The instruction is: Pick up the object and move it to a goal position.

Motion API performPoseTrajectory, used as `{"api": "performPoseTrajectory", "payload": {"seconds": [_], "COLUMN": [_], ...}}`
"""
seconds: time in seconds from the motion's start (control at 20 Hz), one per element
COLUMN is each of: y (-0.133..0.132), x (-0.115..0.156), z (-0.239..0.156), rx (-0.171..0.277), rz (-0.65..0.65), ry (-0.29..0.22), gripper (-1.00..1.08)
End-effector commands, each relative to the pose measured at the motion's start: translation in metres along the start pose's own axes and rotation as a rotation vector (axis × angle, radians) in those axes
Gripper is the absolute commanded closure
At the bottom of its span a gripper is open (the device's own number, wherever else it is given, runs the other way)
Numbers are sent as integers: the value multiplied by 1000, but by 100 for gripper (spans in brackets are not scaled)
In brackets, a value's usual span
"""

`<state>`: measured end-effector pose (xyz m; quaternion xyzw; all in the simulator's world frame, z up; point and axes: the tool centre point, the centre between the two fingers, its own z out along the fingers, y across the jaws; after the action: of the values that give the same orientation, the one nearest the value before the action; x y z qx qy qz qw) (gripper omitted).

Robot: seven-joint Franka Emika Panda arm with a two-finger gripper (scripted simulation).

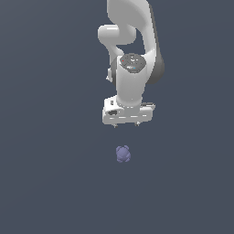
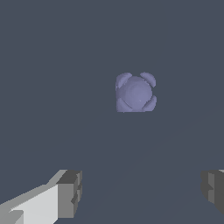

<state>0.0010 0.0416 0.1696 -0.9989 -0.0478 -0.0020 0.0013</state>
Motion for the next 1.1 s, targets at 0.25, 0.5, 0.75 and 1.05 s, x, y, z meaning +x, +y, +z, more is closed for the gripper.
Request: {"api": "performPoseTrajectory", "payload": {"seconds": [0.25,0.5,0.75,1.05], "y": [2,4,8,14], "x": [5,18,37,61], "z": [4,14,31,57], "rx": [-1,-1,-2,-2], "rz": [-1,-6,-13,-23], "ry": [0,-1,-2,-3], "gripper": [-92,-92,-92,-92]}}
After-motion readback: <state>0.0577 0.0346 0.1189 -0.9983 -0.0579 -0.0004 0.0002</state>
